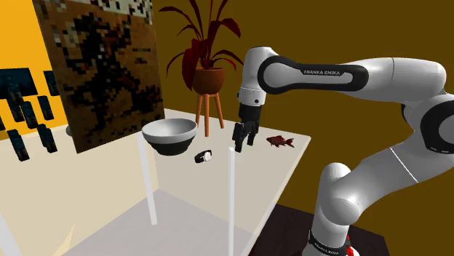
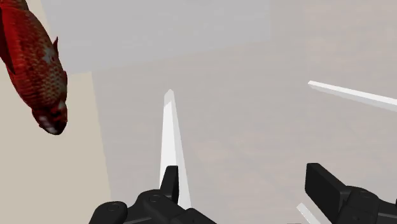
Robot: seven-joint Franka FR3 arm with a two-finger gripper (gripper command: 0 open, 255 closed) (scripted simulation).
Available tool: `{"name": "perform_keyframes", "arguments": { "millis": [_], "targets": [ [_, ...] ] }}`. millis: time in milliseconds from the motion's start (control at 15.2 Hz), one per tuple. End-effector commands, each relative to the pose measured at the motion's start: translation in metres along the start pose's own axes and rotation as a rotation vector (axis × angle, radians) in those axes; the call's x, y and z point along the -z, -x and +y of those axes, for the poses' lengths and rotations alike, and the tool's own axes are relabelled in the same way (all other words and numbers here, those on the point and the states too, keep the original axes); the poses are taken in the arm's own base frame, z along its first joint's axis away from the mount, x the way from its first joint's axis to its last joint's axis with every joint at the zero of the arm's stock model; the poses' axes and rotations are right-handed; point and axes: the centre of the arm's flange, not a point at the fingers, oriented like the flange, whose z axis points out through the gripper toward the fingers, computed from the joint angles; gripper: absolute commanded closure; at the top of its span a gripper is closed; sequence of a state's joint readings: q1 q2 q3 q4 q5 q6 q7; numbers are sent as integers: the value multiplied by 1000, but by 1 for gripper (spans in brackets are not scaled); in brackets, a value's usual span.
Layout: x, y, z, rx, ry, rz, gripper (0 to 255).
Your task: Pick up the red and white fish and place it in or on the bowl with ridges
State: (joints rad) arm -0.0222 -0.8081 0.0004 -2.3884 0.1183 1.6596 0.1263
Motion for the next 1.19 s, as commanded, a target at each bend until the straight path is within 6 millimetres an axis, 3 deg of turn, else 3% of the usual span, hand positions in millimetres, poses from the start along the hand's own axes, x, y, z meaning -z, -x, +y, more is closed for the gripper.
{"name": "perform_keyframes", "arguments": {
  "millis": [0,792,1122],
  "targets": [
    [0,0,0,0,0,0,0],
    [60,94,88,161,138,-13,0],
    [34,94,91,161,138,-13,0]
  ]
}}
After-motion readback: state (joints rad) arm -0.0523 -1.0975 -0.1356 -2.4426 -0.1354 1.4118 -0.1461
